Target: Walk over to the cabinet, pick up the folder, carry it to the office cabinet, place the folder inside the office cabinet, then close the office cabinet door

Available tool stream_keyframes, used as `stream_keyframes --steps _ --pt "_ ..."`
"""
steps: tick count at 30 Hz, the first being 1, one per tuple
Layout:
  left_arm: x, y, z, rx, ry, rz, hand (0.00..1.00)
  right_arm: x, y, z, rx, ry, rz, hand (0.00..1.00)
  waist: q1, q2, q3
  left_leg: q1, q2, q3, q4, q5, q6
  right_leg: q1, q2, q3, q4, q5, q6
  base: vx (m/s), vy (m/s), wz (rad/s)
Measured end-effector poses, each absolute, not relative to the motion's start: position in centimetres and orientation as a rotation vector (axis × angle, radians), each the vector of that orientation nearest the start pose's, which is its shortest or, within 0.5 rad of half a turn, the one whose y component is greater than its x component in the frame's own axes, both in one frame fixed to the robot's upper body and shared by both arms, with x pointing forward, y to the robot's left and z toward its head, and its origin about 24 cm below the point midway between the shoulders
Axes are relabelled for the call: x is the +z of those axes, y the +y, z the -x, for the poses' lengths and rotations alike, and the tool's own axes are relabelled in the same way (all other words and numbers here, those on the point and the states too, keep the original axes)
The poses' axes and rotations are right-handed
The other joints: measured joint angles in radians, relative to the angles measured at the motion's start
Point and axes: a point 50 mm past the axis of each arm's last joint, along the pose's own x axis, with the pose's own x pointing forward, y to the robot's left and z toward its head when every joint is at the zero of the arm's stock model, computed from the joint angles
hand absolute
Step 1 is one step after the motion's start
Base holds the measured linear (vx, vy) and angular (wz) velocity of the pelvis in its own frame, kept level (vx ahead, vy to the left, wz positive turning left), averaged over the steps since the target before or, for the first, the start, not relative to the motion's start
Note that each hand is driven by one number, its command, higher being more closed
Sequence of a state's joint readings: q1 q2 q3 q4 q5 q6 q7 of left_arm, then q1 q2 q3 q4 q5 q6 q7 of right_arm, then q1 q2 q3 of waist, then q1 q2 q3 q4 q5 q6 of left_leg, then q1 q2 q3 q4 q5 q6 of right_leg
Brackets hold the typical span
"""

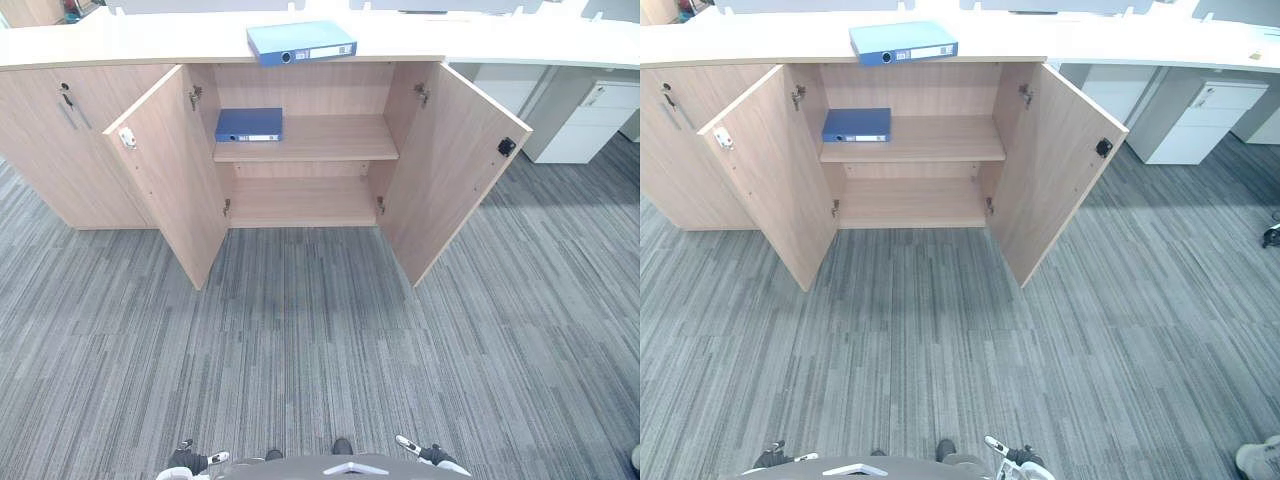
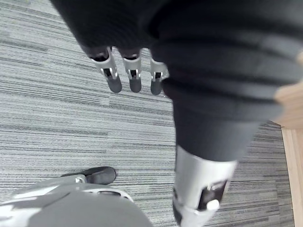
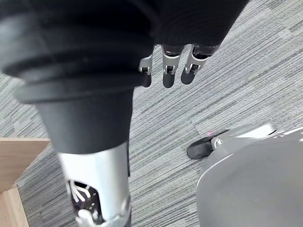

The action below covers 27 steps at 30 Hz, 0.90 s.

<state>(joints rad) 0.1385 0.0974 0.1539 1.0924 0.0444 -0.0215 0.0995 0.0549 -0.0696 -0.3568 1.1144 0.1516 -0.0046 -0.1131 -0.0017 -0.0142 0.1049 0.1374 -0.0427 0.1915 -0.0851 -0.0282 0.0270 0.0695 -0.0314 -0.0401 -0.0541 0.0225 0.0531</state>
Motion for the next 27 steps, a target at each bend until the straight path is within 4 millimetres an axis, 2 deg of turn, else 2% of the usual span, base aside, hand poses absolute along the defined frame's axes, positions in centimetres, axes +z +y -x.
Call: stream_keyframes --steps 5,9,12,13,14,16,17,18,20,21,23,24,25,26,27 --pt "-16.6 21.4 -6.3 0.285 1.192 -0.101 0.0 -16.3 -22.1 -8.1 -0.561 1.127 -0.205 0.0 0.004 -0.003 0.003 -0.017 0.001 0.029 0.0 -0.009 -0.002 -0.016 0.001 0.022 -0.015 0.018 0.004 0.01 -0.014 -0.16" --pt "-16.5 21.7 -6.4 0.287 1.188 -0.109 0.0 -16.2 -22.0 -9.0 -0.551 1.112 -0.206 0.0 0.006 -0.006 0.008 -0.027 0.002 0.066 0.007 -0.029 -0.002 -0.042 0.005 0.055 -0.01 0.019 0.005 0.05 0.001 -0.31" --pt "-16.4 21.9 -6.8 0.287 1.177 -0.114 0.0 -16.1 -21.8 -9.5 -0.544 1.101 -0.211 0.0 0.008 -0.01 0.024 -0.049 0.005 0.083 0.067 -0.073 0.01 -0.082 0.001 0.072 0.062 -0.022 0.019 0.11 0.025 -0.18" --pt "-16.4 21.9 -7.0 0.285 1.172 -0.115 0.0 -16.0 -21.8 -9.8 -0.542 1.094 -0.212 0.0 0.009 -0.01 0.034 -0.052 0.007 0.085 0.1 -0.097 0.013 -0.099 -0.002 0.072 0.117 -0.052 0.024 0.11 0.043 -0.04" --pt "-16.3 21.8 -7.4 0.277 1.165 -0.118 0.0 -15.9 -21.9 -10.2 -0.541 1.079 -0.212 0.0 0.013 -0.007 0.048 -0.053 0.008 0.083 0.134 -0.127 0.017 -0.136 -0.008 0.053 0.236 -0.102 0.041 0.09 0.041 -0.03" --pt "-16.3 21.7 -7.5 0.264 1.162 -0.124 0.0 -15.7 -21.9 -10.6 -0.537 1.056 -0.212 0.0 0.015 0.0 0.053 -0.045 0.009 0.082 0.152 -0.143 0.017 -0.202 -0.017 0.02 0.401 -0.137 0.049 0.08 0.052 0.07" --pt "-16.3 21.5 -7.9 0.254 1.155 -0.129 0.0 -15.6 -21.6 -11.0 -0.532 1.038 -0.219 0.0 0.013 0.0 0.063 -0.028 0.009 0.08 0.153 -0.145 0.021 -0.265 -0.033 -0.014 0.555 -0.139 0.049 0.16 0.081 0.25" --pt "-16.2 21.5 -8.3 0.248 1.146 -0.133 0.0 -15.3 -21.7 -11.8 -0.529 1.007 -0.217 0.0 0.007 0.005 0.082 0.0 0.005 0.066 0.152 -0.153 0.034 -0.325 -0.055 -0.058 0.701 -0.162 0.033 0.16 0.071 0.29" --pt "-16.0 21.7 -8.9 0.252 1.131 -0.138 0.0 -15.1 -21.4 -12.3 -0.507 0.988 -0.208 0.0 0.004 -0.006 0.09 0.033 0.006 0.043 0.148 -0.17 0.039 -0.368 -0.075 -0.103 0.782 -0.228 0.032 0.2 0.029 0.29" --pt "-16.0 21.7 -9.1 0.252 1.127 -0.14 0.0 -15.0 -21.2 -12.7 -0.49 0.979 -0.199 0.0 0.003 -0.007 0.091 0.053 0.012 0.031 0.132 -0.176 0.033 -0.39 -0.077 -0.135 0.759 -0.251 0.026 0.23 -0.011 0.26" --pt "-15.9 21.6 -9.4 0.25 1.118 -0.137 0.0 -14.8 -21.1 -13.5 -0.48 0.961 -0.198 0.0 -0.007 -0.002 0.092 0.06 0.028 0.015 0.124 -0.19 0.021 -0.431 -0.071 -0.187 0.646 -0.243 0.012 0.23 -0.06 0.24" --pt "-15.9 21.6 -9.6 0.249 1.114 -0.137 0.0 -14.6 -21.0 -14.0 -0.47 0.95 -0.195 0.0 -0.015 0.0 0.094 0.065 0.038 0.006 0.113 -0.199 0.007 -0.453 -0.06 -0.209 0.525 -0.202 -0.008 0.3 -0.1 0.26" --pt "-15.9 21.6 -9.7 0.248 1.113 -0.138 0.0 -14.6 -21.0 -14.1 -0.466 0.949 -0.192 0.0 -0.019 0.001 0.096 0.072 0.041 0.0 0.108 -0.205 -0.004 -0.452 -0.055 -0.212 0.468 -0.171 -0.014 0.41 -0.154 0.29" --pt "-15.9 21.6 -9.6 0.25 1.115 -0.136 0.0 -14.6 -20.9 -14.0 -0.463 0.951 -0.189 0.0 -0.022 0.001 0.097 0.093 0.048 -0.01 0.1 -0.223 -0.032 -0.452 -0.047 -0.201 0.398 -0.125 -0.023 0.33 -0.146 0.3" --pt "-15.9 21.6 -9.5 0.253 1.118 -0.134 0.0 -14.6 -21.0 -14.0 -0.464 0.952 -0.189 0.0 -0.028 0.001 0.097 0.111 0.054 -0.019 0.101 -0.237 -0.048 -0.449 -0.046 -0.19 0.395 -0.116 -0.034 0.45 -0.23 0.51"
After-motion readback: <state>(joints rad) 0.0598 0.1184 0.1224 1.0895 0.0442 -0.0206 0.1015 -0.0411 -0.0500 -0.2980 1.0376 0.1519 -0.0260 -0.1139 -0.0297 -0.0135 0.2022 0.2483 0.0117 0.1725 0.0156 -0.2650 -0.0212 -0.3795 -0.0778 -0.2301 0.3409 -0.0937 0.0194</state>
